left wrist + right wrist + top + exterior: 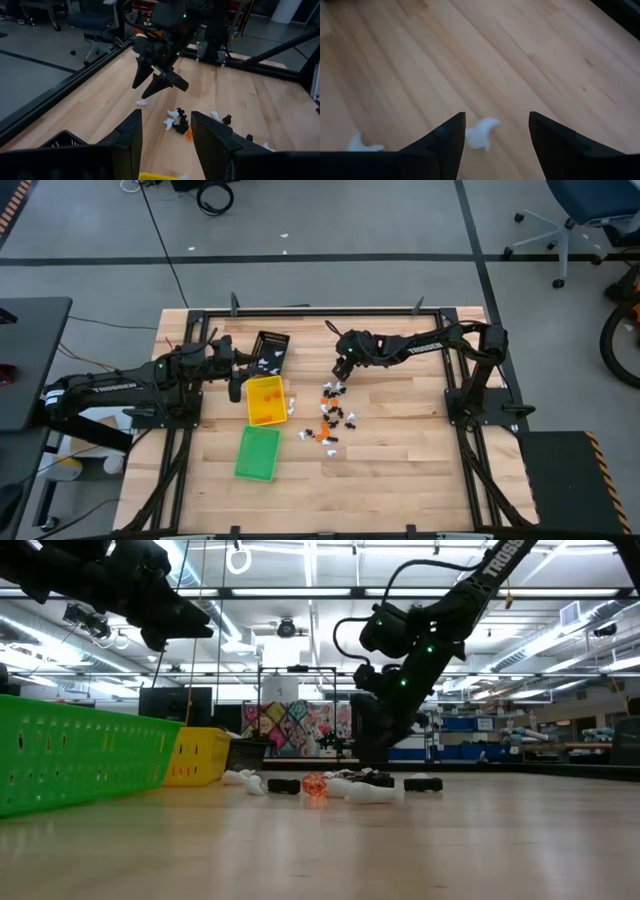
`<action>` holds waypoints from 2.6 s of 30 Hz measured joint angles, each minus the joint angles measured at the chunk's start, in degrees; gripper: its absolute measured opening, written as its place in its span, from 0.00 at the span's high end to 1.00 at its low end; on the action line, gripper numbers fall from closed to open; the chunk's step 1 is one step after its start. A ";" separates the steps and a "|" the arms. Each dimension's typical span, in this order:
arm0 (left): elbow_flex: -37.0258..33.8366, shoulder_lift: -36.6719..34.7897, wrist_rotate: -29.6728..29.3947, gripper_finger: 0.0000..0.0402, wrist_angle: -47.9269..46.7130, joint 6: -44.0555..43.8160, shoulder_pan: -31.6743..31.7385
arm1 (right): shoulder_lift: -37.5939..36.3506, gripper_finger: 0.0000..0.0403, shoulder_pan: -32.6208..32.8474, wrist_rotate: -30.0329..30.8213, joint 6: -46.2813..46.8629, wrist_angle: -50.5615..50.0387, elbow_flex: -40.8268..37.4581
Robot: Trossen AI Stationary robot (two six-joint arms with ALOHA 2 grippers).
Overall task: Sort Halloween decoration
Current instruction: Put the white ghost plush toy into the black basket
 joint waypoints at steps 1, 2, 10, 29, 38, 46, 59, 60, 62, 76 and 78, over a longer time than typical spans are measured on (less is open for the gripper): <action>0.00 0.00 0.00 0.65 0.13 0.00 0.00 | 0.00 0.45 0.01 0.10 0.00 0.12 0.00; 0.00 0.00 0.00 0.65 0.23 0.00 0.00 | 0.00 0.45 0.05 0.07 0.00 0.51 0.00; 0.00 0.00 0.00 0.65 0.29 -0.48 -0.02 | 4.03 0.45 0.25 -0.40 -0.79 4.28 -0.02; 0.00 0.00 0.00 0.65 -0.13 -0.46 -0.22 | 5.84 0.63 0.68 -4.20 3.57 1.53 0.20; 0.00 0.00 0.00 0.65 -0.13 -0.44 -0.22 | 4.50 0.85 1.31 -6.28 2.99 -0.20 -0.02; 0.00 0.00 0.00 0.65 -0.13 -0.42 -0.22 | 4.44 0.90 1.60 -8.41 2.97 -0.23 0.47; 0.00 0.00 0.02 0.65 -0.12 -0.01 -0.22 | 4.72 0.98 2.20 -11.12 0.01 -0.99 4.12; 0.00 0.00 0.00 0.65 -0.13 0.12 -0.22 | 4.71 0.99 2.33 -11.13 -0.33 -1.12 4.13; 0.00 0.00 0.01 0.65 -0.13 0.17 -0.22 | 4.70 0.98 2.70 -11.08 -1.83 -2.13 4.13; 0.00 -0.02 0.00 0.65 -0.45 0.13 -0.22 | 2.67 0.61 7.95 4.42 -7.59 -8.56 4.20; 0.00 -0.02 0.01 0.65 -0.46 0.11 -0.22 | 2.74 0.58 7.93 4.41 -7.52 -9.76 4.17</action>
